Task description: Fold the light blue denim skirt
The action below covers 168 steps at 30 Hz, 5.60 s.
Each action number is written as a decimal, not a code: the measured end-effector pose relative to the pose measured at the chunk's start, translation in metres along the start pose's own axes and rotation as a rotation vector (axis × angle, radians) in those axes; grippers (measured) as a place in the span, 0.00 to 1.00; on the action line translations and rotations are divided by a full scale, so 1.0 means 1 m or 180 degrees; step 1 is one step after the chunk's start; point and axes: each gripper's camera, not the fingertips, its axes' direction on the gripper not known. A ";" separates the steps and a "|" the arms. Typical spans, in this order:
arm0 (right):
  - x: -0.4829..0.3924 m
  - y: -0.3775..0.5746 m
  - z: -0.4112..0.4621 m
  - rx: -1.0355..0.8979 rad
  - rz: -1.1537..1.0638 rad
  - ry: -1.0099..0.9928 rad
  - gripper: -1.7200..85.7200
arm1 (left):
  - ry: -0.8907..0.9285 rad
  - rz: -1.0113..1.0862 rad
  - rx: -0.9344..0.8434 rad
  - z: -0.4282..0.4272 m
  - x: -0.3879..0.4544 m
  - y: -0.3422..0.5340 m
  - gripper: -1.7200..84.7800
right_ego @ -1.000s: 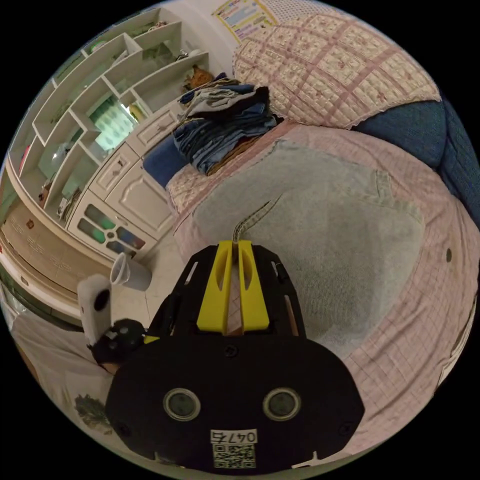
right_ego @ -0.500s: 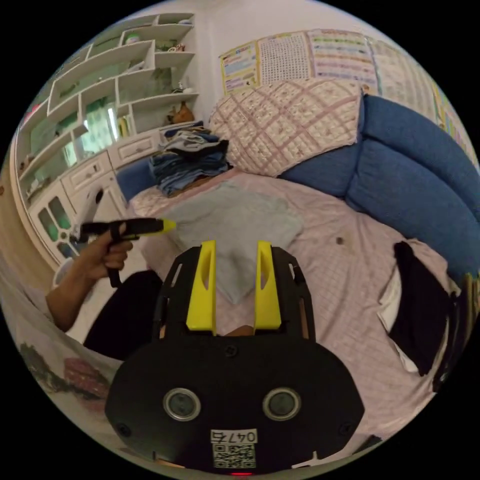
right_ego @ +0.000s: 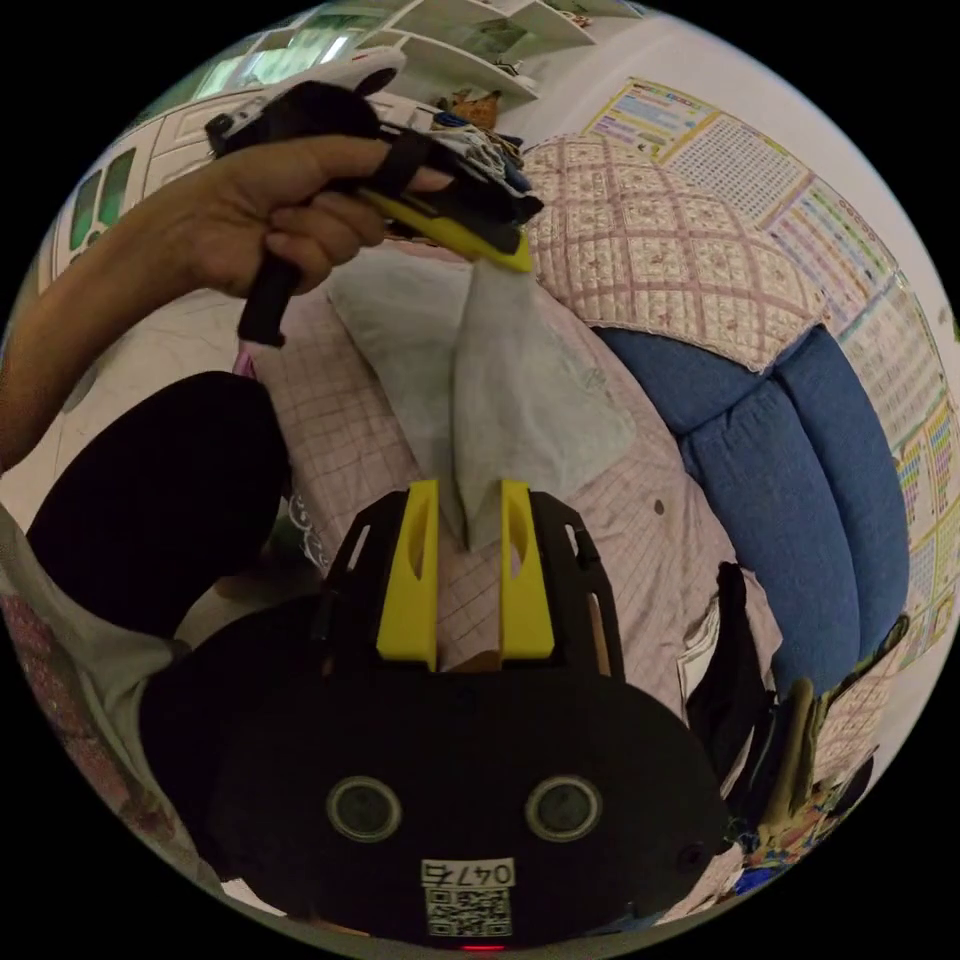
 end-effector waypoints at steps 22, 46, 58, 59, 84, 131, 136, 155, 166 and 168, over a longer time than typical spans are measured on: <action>0.035 0.007 -0.014 -0.0095 0.0411 0.0230 0.02 | 0.0036 -0.0855 -0.0701 -0.100 -0.110 -0.058 0.03; 0.043 -0.072 0.113 0.0074 0.0078 -0.0883 0.02 | -0.0097 -0.2360 0.1025 -0.203 -0.291 0.051 0.14; 0.035 0.003 0.199 -0.0011 0.0354 -0.0983 0.01 | -0.0339 -0.0886 0.1138 -0.122 -0.240 0.126 0.06; 0.038 0.012 0.206 0.0001 0.0433 -0.1036 0.01 | -0.0410 -0.0384 0.0978 -0.101 -0.210 0.125 0.06; 0.199 0.323 0.314 0.0565 0.3264 -0.1955 0.13 | -0.1723 0.3570 -0.0869 0.240 -0.126 0.524 0.04; 0.109 0.363 0.327 0.0469 0.2871 -0.1770 0.02 | -0.2042 0.2348 -0.0561 0.342 -0.296 0.632 0.12; 0.103 0.341 0.310 0.0450 0.2746 -0.1742 0.02 | -0.2131 0.2745 -0.0361 0.325 -0.260 0.634 0.10; 0.018 0.290 0.216 0.0862 0.2051 -0.1409 0.03 | -0.1114 0.2137 -0.0165 0.334 -0.134 0.463 0.04; -0.168 0.229 0.195 0.0431 -0.0042 0.0001 0.06 | -0.0919 0.2030 -0.0204 0.288 -0.077 0.382 0.04; -0.182 0.216 0.204 0.0284 -0.0194 0.0197 0.05 | -0.0922 0.1994 -0.0197 0.285 -0.064 0.374 0.04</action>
